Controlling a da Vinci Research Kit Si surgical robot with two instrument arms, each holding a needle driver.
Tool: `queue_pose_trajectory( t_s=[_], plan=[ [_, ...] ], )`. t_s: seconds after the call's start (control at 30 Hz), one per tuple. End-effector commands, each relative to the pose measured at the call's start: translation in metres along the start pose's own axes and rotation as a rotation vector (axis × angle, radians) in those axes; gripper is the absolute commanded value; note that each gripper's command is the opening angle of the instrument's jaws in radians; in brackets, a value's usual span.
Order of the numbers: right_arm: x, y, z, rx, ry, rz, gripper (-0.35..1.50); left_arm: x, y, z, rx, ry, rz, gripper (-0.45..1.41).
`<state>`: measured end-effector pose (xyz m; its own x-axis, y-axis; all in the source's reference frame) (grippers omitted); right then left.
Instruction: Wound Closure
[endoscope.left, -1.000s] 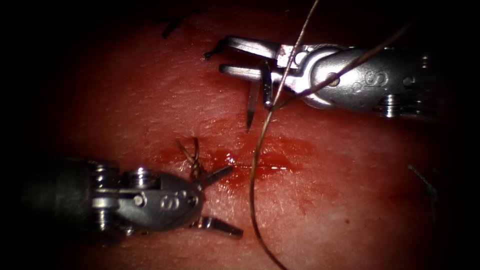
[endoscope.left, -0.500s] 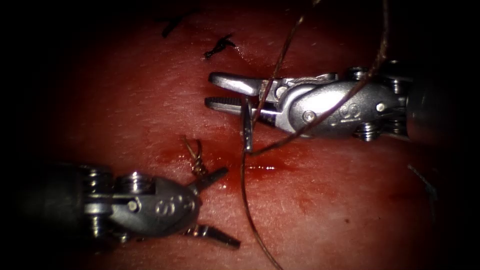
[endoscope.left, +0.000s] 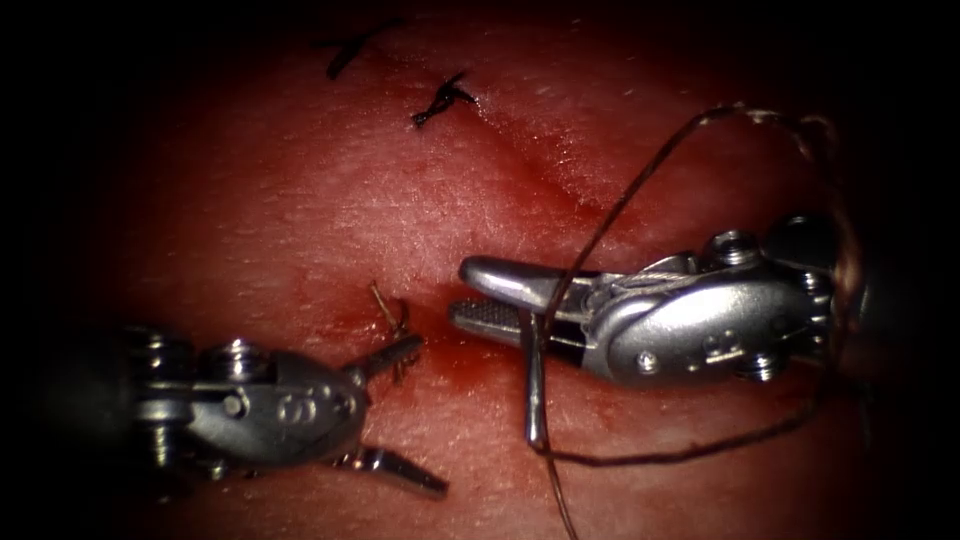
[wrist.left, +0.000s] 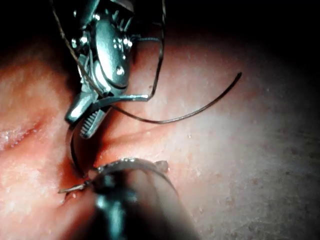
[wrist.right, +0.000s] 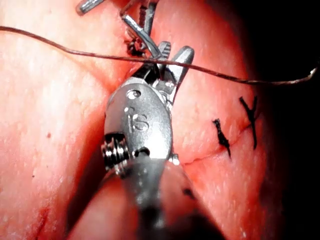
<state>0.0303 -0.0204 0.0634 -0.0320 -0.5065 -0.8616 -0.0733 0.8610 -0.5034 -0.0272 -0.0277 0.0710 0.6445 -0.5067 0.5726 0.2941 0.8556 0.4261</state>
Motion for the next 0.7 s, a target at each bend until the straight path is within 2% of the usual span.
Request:
queue_pose_trajectory(
  t_s=[0.03, 0.23, 0.3, 0.53, 0.63, 0.7],
  plan=[
    [-0.0010, -0.0004, 0.0011, 0.000, 0.002, -0.005, -0.35, -0.0002, -0.0002, 0.0008, 0.002, 0.001, 0.001, 0.73],
    [-0.0036, -0.0028, 0.0006, 0.003, -0.007, 0.056, -0.35, -0.0004, -0.0004, 0.0008, 0.008, 0.002, 0.000, 0.71],
    [-0.0038, -0.0038, 0.0006, 0.003, -0.007, 0.064, -0.35, -0.0004, -0.0004, 0.0008, 0.008, 0.002, 0.000, 0.71],
    [-0.0041, -0.0042, 0.0007, 0.018, -0.013, 0.089, -0.35, -0.0006, -0.0004, 0.0011, 0.008, 0.002, -0.002, 0.71],
    [-0.0043, -0.0032, 0.0007, 0.001, -0.019, 0.108, -0.35, -0.0005, -0.0005, 0.0013, 0.010, 0.004, -0.001, 0.71],
    [-0.0038, -0.0016, 0.0006, -0.021, -0.016, 0.124, -0.35, -0.0008, -0.0005, 0.0016, 0.007, 0.004, -0.003, 0.71]
  ],
)
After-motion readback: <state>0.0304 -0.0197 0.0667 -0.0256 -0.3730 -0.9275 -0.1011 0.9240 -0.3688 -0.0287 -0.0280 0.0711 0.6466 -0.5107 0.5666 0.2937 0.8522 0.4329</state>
